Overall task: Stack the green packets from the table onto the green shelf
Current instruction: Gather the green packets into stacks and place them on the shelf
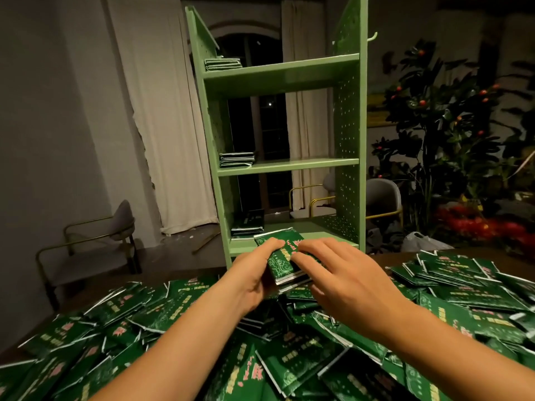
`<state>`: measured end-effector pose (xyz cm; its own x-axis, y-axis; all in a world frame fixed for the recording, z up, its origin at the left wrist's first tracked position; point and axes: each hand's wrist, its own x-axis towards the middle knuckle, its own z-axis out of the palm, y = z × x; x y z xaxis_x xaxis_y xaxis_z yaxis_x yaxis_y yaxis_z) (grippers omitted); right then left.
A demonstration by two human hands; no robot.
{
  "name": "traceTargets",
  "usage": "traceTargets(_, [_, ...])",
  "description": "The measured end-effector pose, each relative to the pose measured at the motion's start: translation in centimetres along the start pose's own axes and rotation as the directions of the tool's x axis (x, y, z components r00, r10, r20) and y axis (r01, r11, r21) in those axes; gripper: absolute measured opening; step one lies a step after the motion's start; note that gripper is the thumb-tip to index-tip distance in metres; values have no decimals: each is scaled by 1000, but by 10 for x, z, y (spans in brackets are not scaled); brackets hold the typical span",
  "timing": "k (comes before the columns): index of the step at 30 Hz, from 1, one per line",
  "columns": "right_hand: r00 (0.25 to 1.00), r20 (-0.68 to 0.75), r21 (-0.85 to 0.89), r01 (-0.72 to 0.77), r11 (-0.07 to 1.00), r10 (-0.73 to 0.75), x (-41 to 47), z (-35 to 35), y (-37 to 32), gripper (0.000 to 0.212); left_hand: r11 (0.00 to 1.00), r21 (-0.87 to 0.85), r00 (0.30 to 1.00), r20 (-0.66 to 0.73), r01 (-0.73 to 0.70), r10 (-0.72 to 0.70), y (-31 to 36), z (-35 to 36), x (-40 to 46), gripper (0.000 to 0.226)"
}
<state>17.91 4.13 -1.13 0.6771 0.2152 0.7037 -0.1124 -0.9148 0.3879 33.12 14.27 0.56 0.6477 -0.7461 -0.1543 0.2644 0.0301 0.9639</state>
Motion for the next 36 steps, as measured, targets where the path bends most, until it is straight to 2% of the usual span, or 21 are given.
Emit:
traceTargets(4, [1000,5,-17,16,1000,-16,8,12,8,38,996,85,1000,-26,8,-6,9,1,16,45])
traceTargets(7, [999,9,-12,-44,999,44,17,23,22,36,996,88,1000,-14,-1,2,10,-1,29,44])
traceTargets(8, [998,18,-22,-65,998,65,21,28,29,37,991,133,999,-34,-4,9,9,-3,33,46])
traceTargets(10, [993,62,-41,-95,995,97,29,39,40,44,942,330,992,-85,-59,92,6,-7,38,39])
traceTargets(13, [979,130,-41,-153,987,157,49,57,48,52,727,649,948,-30,-222,316,0,-21,39,23])
traceTargets(17, [959,205,9,-202,979,196,73,89,52,49,471,799,860,110,-374,498,1,-34,32,18])
traceTargets(20, [928,292,72,-264,962,233,83,109,59,44,296,855,818,225,-427,530,-1,-35,30,15])
traceTargets(23, [885,371,170,-363,916,282,87,112,62,37,57,878,764,379,-475,523,-7,-33,32,14])
traceTargets(25, [903,304,182,-368,912,304,78,104,60,38,-103,860,720,479,-500,502,-11,-31,33,22])
traceTargets(27, [935,188,147,-330,932,301,64,93,53,29,-212,848,706,524,-486,477,-15,-29,35,34])
traceTargets(30, [935,251,156,-295,943,251,48,87,41,24,-282,850,709,527,-445,468,-20,-24,43,46])
traceTargets(36, [880,362,189,-391,901,306,48,102,44,27,-247,891,787,452,-380,420,-17,-20,69,51])
